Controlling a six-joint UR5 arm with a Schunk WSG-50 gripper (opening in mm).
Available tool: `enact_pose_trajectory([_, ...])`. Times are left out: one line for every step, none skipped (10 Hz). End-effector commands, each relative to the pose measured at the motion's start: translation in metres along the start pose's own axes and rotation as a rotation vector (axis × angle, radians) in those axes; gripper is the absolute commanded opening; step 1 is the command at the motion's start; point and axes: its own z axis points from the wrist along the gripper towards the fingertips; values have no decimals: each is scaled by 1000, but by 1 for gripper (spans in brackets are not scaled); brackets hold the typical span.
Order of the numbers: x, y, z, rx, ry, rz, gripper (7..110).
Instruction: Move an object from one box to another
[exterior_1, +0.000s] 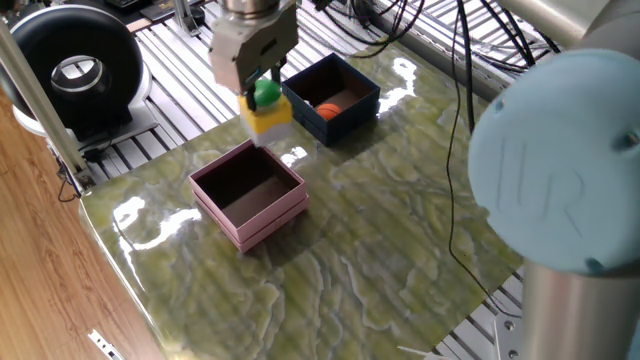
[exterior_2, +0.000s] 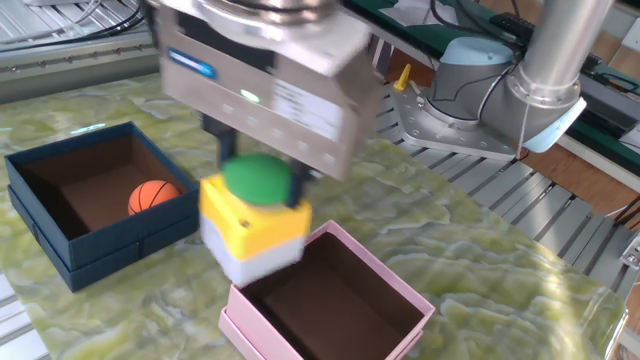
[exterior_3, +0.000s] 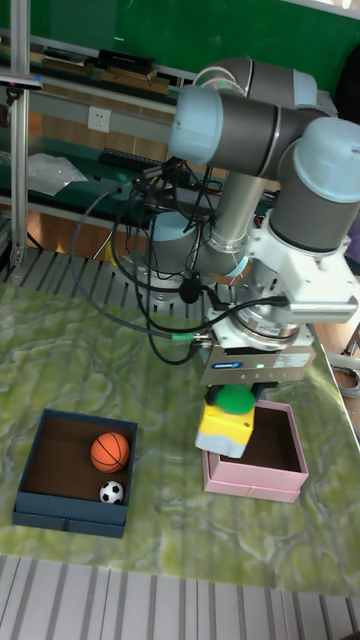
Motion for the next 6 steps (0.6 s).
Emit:
enact_pose_trajectory([5, 43, 2, -22, 1, 43, 7])
enact_pose_trajectory([6, 54, 7, -38, -6, 44, 7])
enact_pose_trajectory([6, 66, 15, -47, -13, 40, 7])
enact_pose_trajectory([7, 73, 21, -48, -13, 33, 7])
enact_pose_trajectory([7, 77, 25, -50, -14, 23, 7])
enact_pose_trajectory([8, 82, 27, -61, -12, 5, 7])
